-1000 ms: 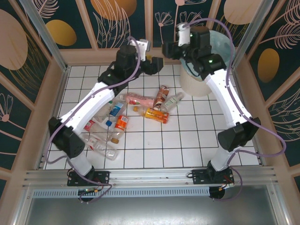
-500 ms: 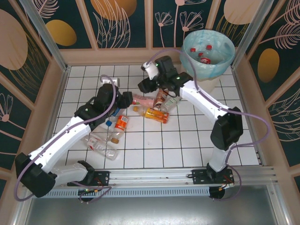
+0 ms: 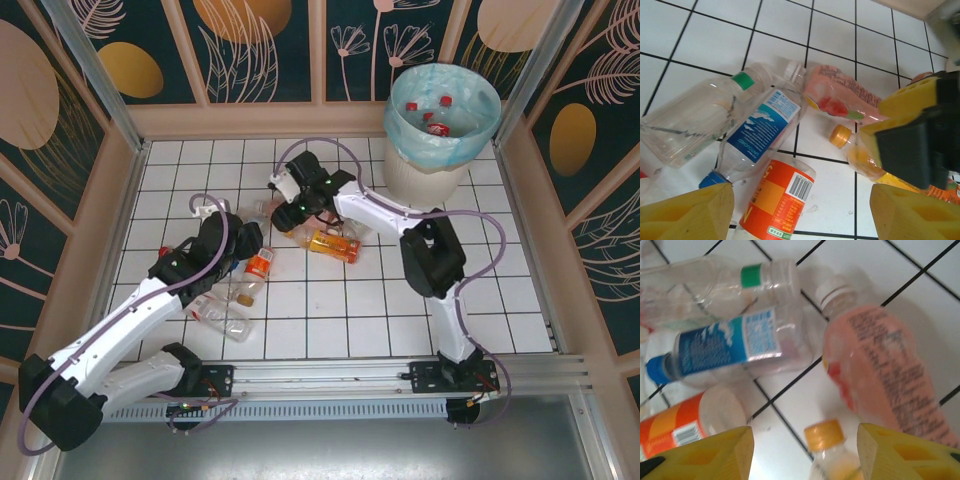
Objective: Put the plastic bottles in the bin
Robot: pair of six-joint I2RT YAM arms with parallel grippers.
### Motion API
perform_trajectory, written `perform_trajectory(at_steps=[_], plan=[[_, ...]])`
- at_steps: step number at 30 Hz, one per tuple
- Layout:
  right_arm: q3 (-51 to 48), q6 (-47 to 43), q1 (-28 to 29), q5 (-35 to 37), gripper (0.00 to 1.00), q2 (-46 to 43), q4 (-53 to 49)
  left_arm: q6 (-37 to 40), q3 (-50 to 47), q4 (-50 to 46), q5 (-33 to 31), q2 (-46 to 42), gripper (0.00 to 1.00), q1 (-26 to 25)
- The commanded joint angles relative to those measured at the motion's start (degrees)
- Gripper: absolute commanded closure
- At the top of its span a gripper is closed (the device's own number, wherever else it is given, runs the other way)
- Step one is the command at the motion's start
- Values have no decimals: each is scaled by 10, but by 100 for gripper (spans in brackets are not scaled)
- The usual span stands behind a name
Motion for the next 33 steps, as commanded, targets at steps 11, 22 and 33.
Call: perform_trajectory(at_steps=[11, 22, 33], plan=[[343, -22, -2, 41, 40, 211, -99, 22, 2, 1, -44, -24, 27, 7], [332, -40, -3, 42, 39, 233, -113, 30, -11, 8, -45, -40, 26, 10], [339, -3, -44, 77, 39, 231, -152, 36, -17, 16, -38, -39, 26, 14]])
